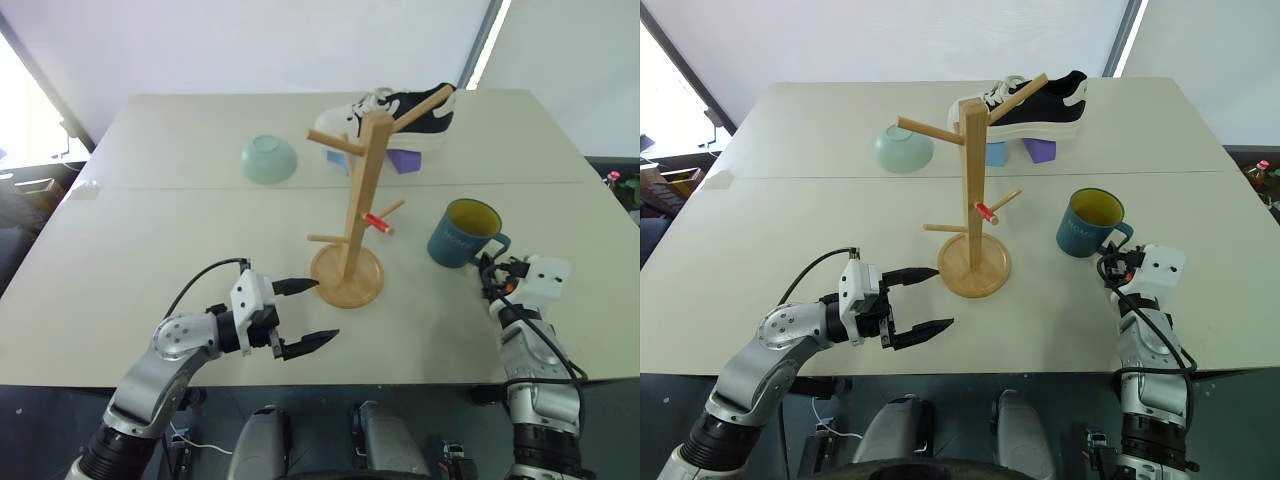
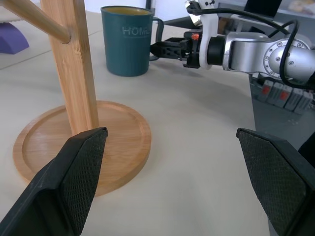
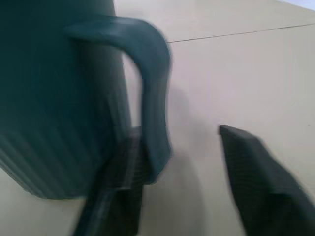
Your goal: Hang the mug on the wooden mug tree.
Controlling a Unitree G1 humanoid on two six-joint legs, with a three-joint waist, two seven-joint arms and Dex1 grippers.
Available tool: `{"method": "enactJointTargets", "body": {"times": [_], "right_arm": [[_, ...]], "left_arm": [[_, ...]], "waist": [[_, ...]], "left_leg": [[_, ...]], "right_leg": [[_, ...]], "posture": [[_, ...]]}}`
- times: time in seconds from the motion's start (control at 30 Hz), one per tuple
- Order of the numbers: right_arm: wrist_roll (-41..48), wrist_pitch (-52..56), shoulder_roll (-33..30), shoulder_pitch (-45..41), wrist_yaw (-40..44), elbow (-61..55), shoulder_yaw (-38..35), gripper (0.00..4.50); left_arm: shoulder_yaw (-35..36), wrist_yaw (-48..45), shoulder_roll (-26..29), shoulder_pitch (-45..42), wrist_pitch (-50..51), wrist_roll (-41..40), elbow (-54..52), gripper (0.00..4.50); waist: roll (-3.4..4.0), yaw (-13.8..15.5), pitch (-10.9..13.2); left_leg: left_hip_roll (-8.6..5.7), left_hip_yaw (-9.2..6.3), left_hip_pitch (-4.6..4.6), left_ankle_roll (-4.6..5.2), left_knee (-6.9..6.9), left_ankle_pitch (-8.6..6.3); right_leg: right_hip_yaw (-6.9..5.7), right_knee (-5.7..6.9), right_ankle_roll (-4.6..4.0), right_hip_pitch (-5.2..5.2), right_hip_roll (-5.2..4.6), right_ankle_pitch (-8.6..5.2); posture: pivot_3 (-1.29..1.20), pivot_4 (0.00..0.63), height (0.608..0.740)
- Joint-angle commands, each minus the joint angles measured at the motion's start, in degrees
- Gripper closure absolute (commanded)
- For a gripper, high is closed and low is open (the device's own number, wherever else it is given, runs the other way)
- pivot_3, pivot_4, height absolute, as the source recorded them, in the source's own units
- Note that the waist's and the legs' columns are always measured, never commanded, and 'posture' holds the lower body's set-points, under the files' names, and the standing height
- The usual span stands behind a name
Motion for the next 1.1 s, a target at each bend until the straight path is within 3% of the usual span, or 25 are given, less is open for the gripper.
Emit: {"method": "enactJointTargets", "body": {"times": [0.03, 0.07, 0.1, 0.17, 0.4, 0.53, 0.77, 1.1], "right_arm": [[1.19, -0.8, 0.24, -0.34, 1.37, -0.48, 0.1, 3.81], [1.47, -0.99, 0.23, -0.33, 1.82, -0.44, 0.18, 4.29], [1.61, -1.16, 0.15, -0.31, 2.19, -0.46, 0.29, 4.44], [1.15, -1.48, -0.62, 0.19, 3.38, -1.4, 0.99, 4.44], [-10.15, -8.95, -15.86, 8.69, 16.95, -14.65, 10.03, 4.44], [-8.17, -6.25, -23.45, 11.28, 24.07, -26.07, 10.1, 4.44], [-1.73, 7.16, -27.61, 10.08, 27.17, -43.69, 10.39, 4.44], [-0.7, 19.35, -27.81, 1.06, 25.05, -49.9, 13.78, 4.44]], "left_arm": [[0.64, 0.24, -0.01, -0.35, -0.46, -0.63, -2.28, 0.0], [0.77, 0.35, -0.02, -0.3, -0.44, -0.7, -2.24, 0.0], [0.91, 0.48, -0.04, -0.24, -0.42, -0.78, -2.2, 0.0], [1.49, 0.9, -0.16, 0.13, -1.01, -0.69, -2.02, 0.0], [8.21, 1.5, 1.49, 1.65, -3.45, -0.24, 3.97, 0.0], [10.08, 0.06, 2.92, 1.24, -5.37, 0.23, 7.32, 0.0], [12.14, -1.85, 4.38, -2.22, -5.56, -1.44, 10.09, 0.0], [14.97, -9.67, 10.34, -3.72, 1.53, -10.73, 5.02, 0.0]], "waist": [[0.0, 0.03, 0.0], [0.0, 0.04, 0.0], [0.0, 0.01, 0.0], [0.0, 0.0, 0.0], [0.0, -0.03, 0.01], [-0.08, -0.06, 0.05], [-0.35, 0.53, 0.15], [-0.53, 0.41, 0.26]], "left_leg": [[0.0, 0.0, 0.0, 0.0, 0.0, 0.0], [0.0, 0.0, 0.0, 0.0, 0.0, 0.0], [0.0, 0.0, 0.0, 0.0, 0.0, 0.0], [0.01, 0.02, 0.01, 0.0, 0.0, 0.0], [0.0, 0.07, 0.02, 0.01, 0.0, 0.0], [0.04, 0.07, 0.05, 0.0, 0.03, 0.0], [0.23, -0.04, 0.0, 0.0, 0.16, 0.0], [0.27, -0.01, 0.0, -0.01, 0.14, -0.01]], "right_leg": [[0.0, 0.0, 0.0, 0.0, 0.0, 0.0], [0.01, 0.0, 0.0, 0.0, 0.0, 0.0], [0.01, 0.0, 0.0, 0.0, 0.0, 0.0], [0.02, 0.01, 0.01, 0.0, 0.01, 0.0], [0.04, 0.01, 0.01, -0.02, 0.04, 0.0], [0.01, 0.02, 0.01, -0.02, 0.15, -0.01], [0.05, 0.03, -0.03, 0.01, 0.38, 0.01], [0.09, 0.01, -0.06, -0.02, 0.38, 0.01]], "posture": [[0.0, 0.15, 0.74], [0.0, 0.15, 0.74], [0.0, 0.15, 0.74], [0.0, 0.15, 0.74], [0.0, 0.15, 0.74], [0.0, 0.15, 0.74], [0.0, 0.15, 0.74], [0.0, 0.15, 0.74]]}}
